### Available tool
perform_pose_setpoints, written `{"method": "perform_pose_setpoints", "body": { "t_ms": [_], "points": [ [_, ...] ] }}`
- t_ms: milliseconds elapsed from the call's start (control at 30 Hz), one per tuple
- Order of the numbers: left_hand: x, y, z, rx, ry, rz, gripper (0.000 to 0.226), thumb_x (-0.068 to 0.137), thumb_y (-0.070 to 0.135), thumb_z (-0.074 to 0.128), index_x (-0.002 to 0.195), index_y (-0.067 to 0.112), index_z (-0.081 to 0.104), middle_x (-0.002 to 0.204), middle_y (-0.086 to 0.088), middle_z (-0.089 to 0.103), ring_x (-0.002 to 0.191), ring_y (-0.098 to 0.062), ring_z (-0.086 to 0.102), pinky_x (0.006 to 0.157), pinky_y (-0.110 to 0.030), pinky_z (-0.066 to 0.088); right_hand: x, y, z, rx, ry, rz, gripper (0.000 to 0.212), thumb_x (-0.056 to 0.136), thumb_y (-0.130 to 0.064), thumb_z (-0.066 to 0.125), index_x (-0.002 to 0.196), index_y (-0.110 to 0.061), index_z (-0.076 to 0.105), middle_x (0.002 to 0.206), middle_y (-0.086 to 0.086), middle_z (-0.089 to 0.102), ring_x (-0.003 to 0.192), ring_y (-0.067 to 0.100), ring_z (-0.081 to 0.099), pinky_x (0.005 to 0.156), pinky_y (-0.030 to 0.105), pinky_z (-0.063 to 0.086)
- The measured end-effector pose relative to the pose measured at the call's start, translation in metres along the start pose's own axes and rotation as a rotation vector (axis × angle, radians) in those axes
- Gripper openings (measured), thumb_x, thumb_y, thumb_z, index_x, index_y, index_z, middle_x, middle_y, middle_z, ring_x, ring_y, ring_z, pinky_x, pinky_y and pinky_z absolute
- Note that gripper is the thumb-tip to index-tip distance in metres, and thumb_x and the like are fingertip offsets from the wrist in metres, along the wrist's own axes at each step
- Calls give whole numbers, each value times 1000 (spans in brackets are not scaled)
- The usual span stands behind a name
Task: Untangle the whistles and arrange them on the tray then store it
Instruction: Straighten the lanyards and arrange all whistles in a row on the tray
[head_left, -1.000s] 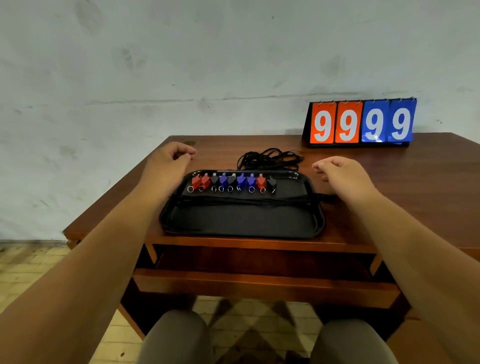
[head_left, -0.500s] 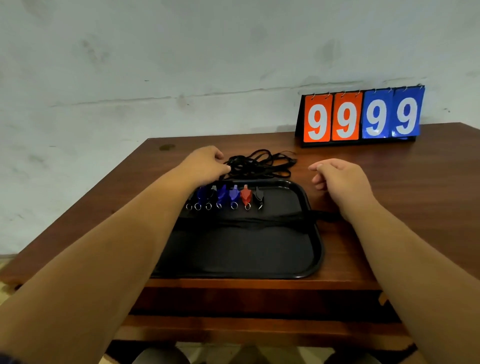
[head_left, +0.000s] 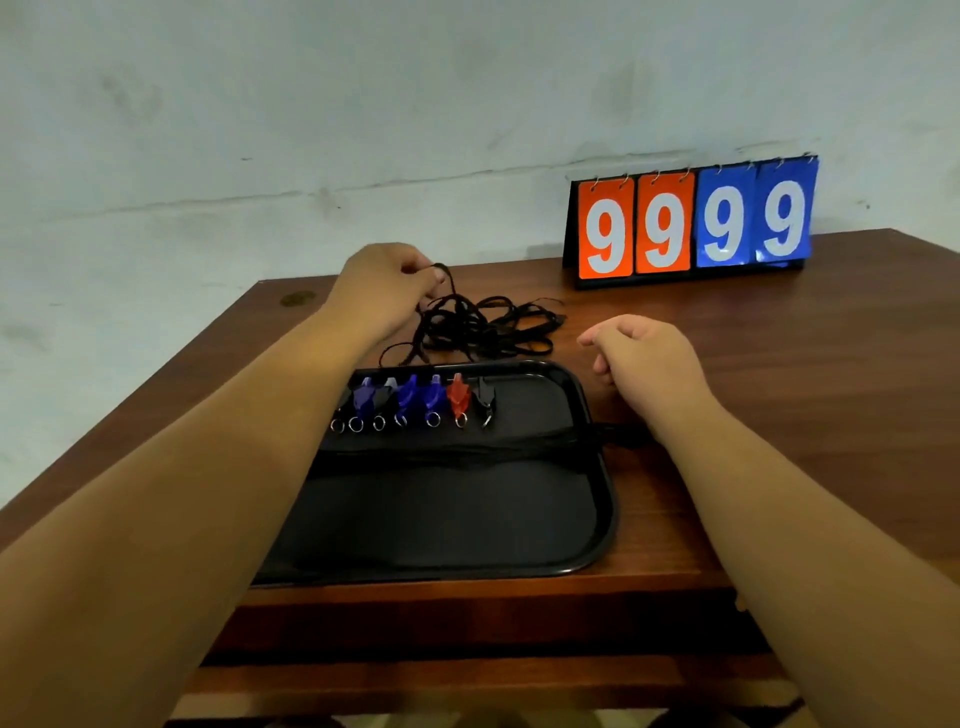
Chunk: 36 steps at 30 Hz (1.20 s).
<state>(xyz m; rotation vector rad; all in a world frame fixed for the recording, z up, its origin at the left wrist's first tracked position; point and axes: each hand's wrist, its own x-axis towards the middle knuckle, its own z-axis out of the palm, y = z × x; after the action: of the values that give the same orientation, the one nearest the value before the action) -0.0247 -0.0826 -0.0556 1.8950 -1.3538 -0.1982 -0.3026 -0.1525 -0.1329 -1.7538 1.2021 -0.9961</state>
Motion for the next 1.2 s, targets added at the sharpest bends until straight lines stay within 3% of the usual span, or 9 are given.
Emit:
{"method": "perform_pose_setpoints", "body": {
  "t_ms": [133, 400, 500, 700, 767, 867, 967, 1067, 1200],
  "points": [
    [-4, 31, -12, -88, 41, 46, 16, 103, 36, 67, 100, 23, 77, 93, 6, 79, 90, -27, 78, 83, -50, 66, -8, -2, -2, 26, 2, -12, 29, 107, -27, 52, 98, -32, 80, 83, -1, 74, 84, 20, 69, 72, 33, 52],
    [-19, 67, -33, -147, 36, 80, 19, 103, 35, 68, 106, 18, 77, 96, 0, 77, 81, -15, 79, 77, -43, 68, -21, -26, -7, 96, 51, 23, 24, 111, -27, 54, 109, -31, 77, 98, -2, 73, 92, 17, 68, 70, 26, 50],
    [-23, 79, -39, -152, 15, 79, 21, 104, 36, 67, 106, 17, 78, 97, -3, 75, 80, -17, 80, 75, -40, 69, -21, -49, -6, 76, -20, -58, 20, 109, -31, 59, 123, -33, 73, 111, -11, 70, 107, 10, 65, 87, 28, 55],
    [-26, 97, -50, -212, -1, 59, 29, 104, 41, 66, 100, 15, 78, 95, -8, 73, 82, -21, 78, 72, -40, 69, -12, -106, 17, -85, -167, -161, 60, 103, -45, 69, 158, -37, 48, 129, -3, 63, 106, 11, 65, 87, 28, 56],
    [-27, 99, -52, -243, -8, 49, 32, 104, 43, 67, 99, 13, 78, 92, -7, 71, 78, -20, 76, 73, -43, 69, -11, -114, 28, -10, -153, -109, 56, 104, -42, 68, 156, -37, 49, 127, 1, 68, 102, 16, 69, 86, 33, 62],
    [-31, 94, -50, -292, -22, 15, 39, 103, 46, 68, 99, 9, 78, 90, -10, 67, 75, -18, 73, 71, -43, 69, -10, -116, 40, 125, -173, -17, 26, 108, -33, 64, 134, -32, 64, 100, 0, 75, 79, 14, 69, 72, 33, 62],
    [-31, 81, -48, -330, -12, -33, 44, 100, 53, 70, 96, 10, 79, 85, -14, 70, 70, -20, 74, 74, -42, 69, -7, -114, 44, 193, -138, 17, 4, 111, -31, 59, 113, -30, 62, 95, -1, 76, 79, 15, 70, 80, 39, 63],
    [-26, 64, -44, -268, 2, -41, 45, 98, 58, 69, 95, 14, 80, 85, -10, 75, 68, -22, 77, 83, -41, 68, 6, -106, 41, 269, -123, 56, 23, 111, -36, 56, 116, -23, 75, 102, 1, 77, 84, 16, 73, 75, 34, 64],
    [-19, 41, -31, -25, -26, 1, 44, 95, 67, 66, 105, 26, 76, 104, 6, 75, 79, -17, 78, 81, -34, 59, 27, -103, 30, 406, -61, 160, 21, 108, -28, 55, 109, -18, 74, 104, 9, 79, 79, 17, 74, 69, 32, 65]
  ]
}}
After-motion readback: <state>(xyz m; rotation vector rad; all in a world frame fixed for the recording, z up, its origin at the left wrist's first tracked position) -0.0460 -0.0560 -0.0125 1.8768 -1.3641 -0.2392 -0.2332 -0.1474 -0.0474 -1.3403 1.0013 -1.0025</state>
